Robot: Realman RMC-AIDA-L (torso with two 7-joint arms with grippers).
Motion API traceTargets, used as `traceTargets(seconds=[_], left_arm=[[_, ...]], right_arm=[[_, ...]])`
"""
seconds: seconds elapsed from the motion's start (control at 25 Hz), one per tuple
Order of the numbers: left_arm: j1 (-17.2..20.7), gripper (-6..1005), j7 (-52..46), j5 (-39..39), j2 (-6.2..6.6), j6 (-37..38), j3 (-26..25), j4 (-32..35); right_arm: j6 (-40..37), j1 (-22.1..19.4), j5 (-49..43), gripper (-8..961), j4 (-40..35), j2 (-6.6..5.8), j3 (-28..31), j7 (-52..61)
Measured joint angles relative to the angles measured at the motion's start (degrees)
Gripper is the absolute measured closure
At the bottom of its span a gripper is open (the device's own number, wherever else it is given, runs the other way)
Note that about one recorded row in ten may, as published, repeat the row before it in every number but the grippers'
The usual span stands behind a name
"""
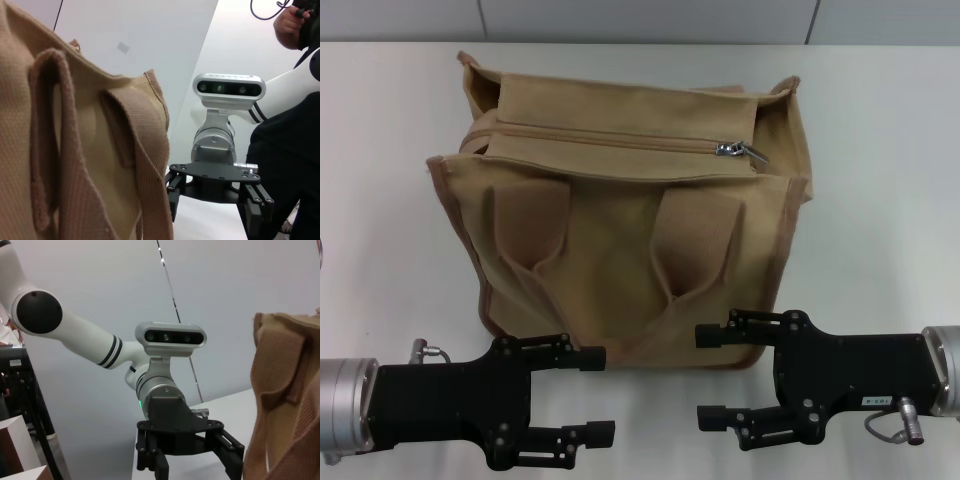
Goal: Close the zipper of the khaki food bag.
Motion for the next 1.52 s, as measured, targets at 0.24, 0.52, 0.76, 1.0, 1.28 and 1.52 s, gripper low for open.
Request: traceTargets(seconds=[0.24, 0.52, 0.76, 1.0, 1.28, 1.52], left_arm=[[0.0, 226, 0.0, 0.2, 0.00, 0.0, -0.1, 0.0], [0.2, 226, 0.0, 0.3, 0.34, 0.2, -0.1, 0.0], [0.3, 226, -0.1, 0.3, 0.39, 0.3, 0.0, 0.0], [0.4, 226, 0.0, 0.3, 0.41, 0.4, -0.1, 0.0], [0.4, 226, 0.0, 0.3, 0.41, 0.4, -0.1, 0.0], [0.4, 226, 0.0, 0.3, 0.40, 0.4, -0.1, 0.1]], right_arm=[[0.9, 0.1, 0.0, 139, 0.5, -0.01, 0.1, -0.1], [1.3, 0.1, 0.0, 139, 0.8, -0.01, 0.2, -0.7], [1.4, 0.1, 0.0, 139, 0.8, -0.01, 0.2, -0.8], [1.5, 0.1, 0.0, 139, 0.8, -0.01, 0.2, -0.9], [2.0, 0.1, 0.0, 139, 0.8, -0.01, 0.2, -0.9], [2.2, 0.1, 0.0, 139, 0.8, -0.01, 0.2, -0.9]])
